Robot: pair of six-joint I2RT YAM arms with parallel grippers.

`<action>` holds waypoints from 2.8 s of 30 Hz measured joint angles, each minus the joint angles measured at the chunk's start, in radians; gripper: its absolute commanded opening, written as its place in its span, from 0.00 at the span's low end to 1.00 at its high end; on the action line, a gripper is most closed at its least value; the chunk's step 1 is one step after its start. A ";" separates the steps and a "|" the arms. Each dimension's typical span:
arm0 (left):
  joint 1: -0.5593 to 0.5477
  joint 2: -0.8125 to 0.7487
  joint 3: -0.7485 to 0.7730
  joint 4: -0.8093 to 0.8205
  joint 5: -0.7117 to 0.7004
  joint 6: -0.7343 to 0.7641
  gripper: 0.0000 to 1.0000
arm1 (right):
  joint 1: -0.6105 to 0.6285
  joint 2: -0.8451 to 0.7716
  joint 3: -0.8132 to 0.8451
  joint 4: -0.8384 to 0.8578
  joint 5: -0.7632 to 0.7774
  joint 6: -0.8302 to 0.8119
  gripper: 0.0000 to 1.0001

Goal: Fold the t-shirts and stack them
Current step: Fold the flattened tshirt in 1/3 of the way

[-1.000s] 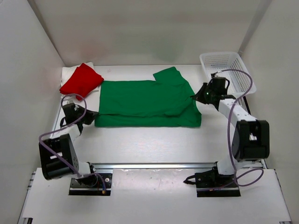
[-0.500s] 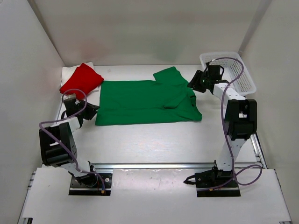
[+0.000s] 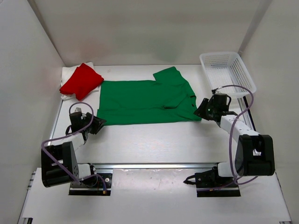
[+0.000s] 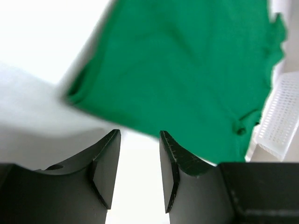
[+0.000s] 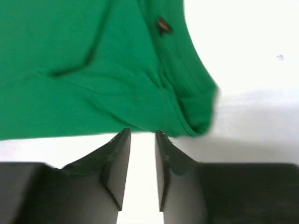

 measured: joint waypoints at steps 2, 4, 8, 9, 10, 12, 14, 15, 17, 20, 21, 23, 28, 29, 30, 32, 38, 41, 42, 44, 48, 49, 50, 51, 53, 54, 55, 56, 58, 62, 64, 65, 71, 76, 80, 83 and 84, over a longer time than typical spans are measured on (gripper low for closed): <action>0.017 0.009 -0.030 -0.014 0.002 0.000 0.51 | 0.000 0.001 -0.008 -0.028 0.021 -0.019 0.29; 0.023 0.006 -0.043 -0.021 0.001 0.003 0.51 | 0.002 0.000 -0.008 -0.038 0.055 -0.033 0.31; 0.024 -0.024 -0.047 -0.040 -0.029 0.023 0.53 | -0.004 -0.014 -0.037 -0.031 0.113 -0.042 0.31; 0.024 -0.038 -0.051 -0.042 -0.039 0.026 0.53 | -0.010 -0.019 -0.052 -0.025 0.116 -0.042 0.31; 0.024 -0.050 -0.055 -0.042 -0.052 0.028 0.53 | -0.019 -0.023 -0.065 -0.024 0.117 -0.042 0.31; 0.026 -0.053 -0.058 -0.041 -0.072 0.029 0.53 | -0.042 -0.019 -0.082 -0.019 0.117 -0.042 0.32; 0.027 -0.034 -0.058 -0.032 -0.086 0.027 0.53 | -0.053 -0.005 -0.086 -0.010 0.114 -0.042 0.32; 0.026 -0.021 -0.058 -0.029 -0.092 0.026 0.53 | -0.058 0.006 -0.086 0.000 0.109 -0.042 0.32; 0.023 0.000 -0.053 -0.011 -0.095 0.018 0.51 | -0.059 0.022 -0.086 0.016 0.097 -0.042 0.31; 0.011 0.029 -0.041 0.011 -0.108 0.011 0.47 | -0.060 0.036 -0.087 0.041 0.075 -0.042 0.29; 0.008 0.040 -0.036 0.018 -0.114 0.010 0.44 | -0.062 0.039 -0.087 0.050 0.064 -0.042 0.26; 0.003 0.066 -0.028 0.032 -0.121 0.006 0.25 | -0.071 0.052 -0.087 0.075 0.037 -0.040 0.13; -0.001 0.114 -0.015 0.058 -0.138 -0.004 0.00 | -0.083 0.072 -0.086 0.098 0.016 -0.033 0.00; 0.001 0.116 -0.014 0.058 -0.138 -0.004 0.00 | -0.086 0.075 -0.084 0.099 0.013 -0.032 0.01; 0.005 0.117 -0.013 0.057 -0.137 -0.005 0.00 | -0.090 0.078 -0.081 0.100 0.008 -0.031 0.00; 0.020 0.120 -0.008 0.054 -0.137 -0.009 0.00 | -0.092 0.083 -0.073 0.100 0.006 -0.031 0.00; 0.055 0.125 0.015 0.039 -0.140 -0.010 0.00 | -0.092 0.122 0.011 0.100 0.006 -0.032 0.01; 0.071 0.139 0.027 0.036 -0.136 -0.011 0.00 | -0.103 0.160 0.047 0.109 -0.003 -0.032 0.13; 0.074 0.145 0.030 0.037 -0.135 -0.011 0.00 | -0.106 0.168 0.047 0.114 -0.003 -0.032 0.20; 0.077 0.153 0.031 0.034 -0.137 -0.011 0.00 | -0.115 0.179 0.043 0.108 -0.002 -0.031 0.24; 0.072 0.153 0.031 0.034 -0.136 -0.013 0.07 | -0.114 0.164 0.019 0.089 0.014 -0.031 0.26; 0.073 0.152 0.031 0.032 -0.135 -0.014 0.12 | -0.108 0.146 0.007 0.083 0.026 -0.031 0.26; 0.073 0.150 0.030 0.030 -0.133 -0.014 0.18 | -0.096 0.120 -0.006 0.074 0.040 -0.030 0.25; 0.076 0.145 0.026 0.029 -0.129 -0.018 0.20 | -0.080 0.087 -0.015 0.062 0.055 -0.031 0.24; 0.082 0.124 0.019 0.017 -0.114 -0.018 0.28 | -0.031 0.028 -0.016 0.045 0.081 -0.035 0.12; 0.087 0.106 0.015 0.010 -0.108 -0.017 0.28 | 0.000 0.005 -0.014 0.045 0.089 -0.040 0.10; 0.088 0.084 0.014 0.001 -0.105 -0.016 0.28 | 0.028 -0.005 -0.009 0.047 0.088 -0.044 0.05; 0.087 0.055 0.013 -0.010 -0.105 -0.015 0.27 | 0.048 -0.003 -0.001 0.048 0.074 -0.043 0.00; 0.070 -0.016 0.013 -0.028 -0.113 -0.007 0.28 | 0.077 0.027 0.011 0.057 0.050 -0.046 0.00; -0.100 -0.129 0.028 -0.025 -0.164 0.006 0.30 | 0.072 0.121 0.013 0.060 0.032 -0.040 0.00; -0.221 -0.096 0.070 -0.016 -0.187 0.010 0.29 | 0.046 0.165 0.013 0.060 0.018 -0.029 0.00; -0.272 -0.058 0.097 -0.005 -0.188 0.010 0.28 | 0.030 0.180 0.010 0.061 0.016 -0.023 0.00; -0.345 0.232 0.203 0.089 -0.117 -0.029 0.26 | -0.060 0.131 -0.087 0.084 0.011 0.006 0.06; -0.346 0.267 0.163 0.098 -0.103 -0.042 0.28 | -0.042 0.005 -0.114 0.032 0.042 0.018 0.18; -0.367 0.252 0.161 0.105 -0.108 -0.031 0.29 | 0.100 -0.025 -0.050 0.032 0.068 0.018 0.10; -0.366 0.256 0.161 0.116 -0.102 -0.027 0.28 | 0.196 0.047 0.013 0.057 0.054 0.021 0.00; -0.358 0.260 0.157 0.126 -0.095 -0.029 0.28 | 0.225 0.085 0.031 0.066 0.053 0.021 0.00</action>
